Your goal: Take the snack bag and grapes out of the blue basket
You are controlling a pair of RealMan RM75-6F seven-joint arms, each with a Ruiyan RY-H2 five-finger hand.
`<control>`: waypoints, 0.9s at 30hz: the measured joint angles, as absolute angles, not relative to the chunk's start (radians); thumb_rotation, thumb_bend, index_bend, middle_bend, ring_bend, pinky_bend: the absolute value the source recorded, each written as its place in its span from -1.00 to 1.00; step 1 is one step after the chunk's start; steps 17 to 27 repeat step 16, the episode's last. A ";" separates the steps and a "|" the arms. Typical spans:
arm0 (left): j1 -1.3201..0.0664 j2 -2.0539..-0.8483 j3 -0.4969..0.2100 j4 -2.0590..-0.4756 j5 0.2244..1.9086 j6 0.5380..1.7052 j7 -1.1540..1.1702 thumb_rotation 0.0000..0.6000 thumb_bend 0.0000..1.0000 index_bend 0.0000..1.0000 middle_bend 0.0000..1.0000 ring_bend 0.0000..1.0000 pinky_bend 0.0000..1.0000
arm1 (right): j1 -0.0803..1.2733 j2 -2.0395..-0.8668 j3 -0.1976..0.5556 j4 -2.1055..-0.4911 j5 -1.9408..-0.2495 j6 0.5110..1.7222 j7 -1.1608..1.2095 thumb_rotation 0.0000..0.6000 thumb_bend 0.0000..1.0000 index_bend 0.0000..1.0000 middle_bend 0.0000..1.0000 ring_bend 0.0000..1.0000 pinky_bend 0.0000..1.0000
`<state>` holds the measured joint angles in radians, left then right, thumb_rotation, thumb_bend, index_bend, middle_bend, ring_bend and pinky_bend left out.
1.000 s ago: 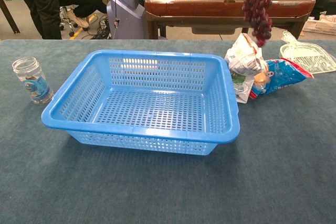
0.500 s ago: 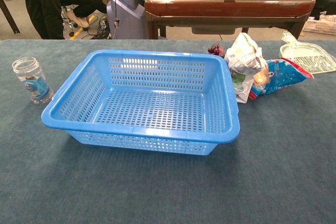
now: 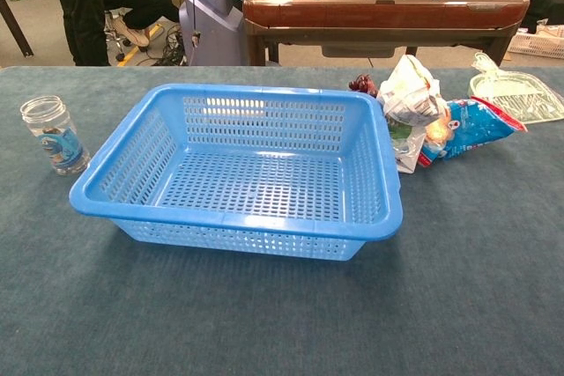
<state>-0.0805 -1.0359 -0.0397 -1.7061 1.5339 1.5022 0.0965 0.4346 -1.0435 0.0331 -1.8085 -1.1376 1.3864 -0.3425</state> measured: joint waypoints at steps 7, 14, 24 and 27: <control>-0.083 -1.039 -0.037 -1.731 1.552 1.510 0.135 1.00 -0.45 -0.28 -0.57 -0.67 -0.51 | 0.249 -1.025 -0.062 -1.851 -1.282 1.578 -0.317 1.00 -0.03 -0.75 -0.51 -0.60 -0.32; -0.093 -1.045 -0.041 -1.765 1.548 1.502 0.165 1.00 -0.45 -0.28 -0.58 -0.67 -0.51 | 0.107 -1.023 -0.128 -1.860 -1.419 1.704 -0.284 1.00 -0.03 -0.75 -0.50 -0.59 -0.32; -0.093 -1.048 -0.043 -1.772 1.541 1.502 0.173 1.00 -0.45 -0.28 -0.58 -0.67 -0.51 | 0.077 -1.023 -0.141 -1.856 -1.452 1.718 -0.281 1.00 -0.03 -0.75 -0.49 -0.59 -0.32; -0.093 -1.048 -0.043 -1.772 1.541 1.502 0.173 1.00 -0.45 -0.28 -0.58 -0.67 -0.51 | 0.077 -1.023 -0.141 -1.856 -1.452 1.718 -0.281 1.00 -0.03 -0.75 -0.49 -0.59 -0.32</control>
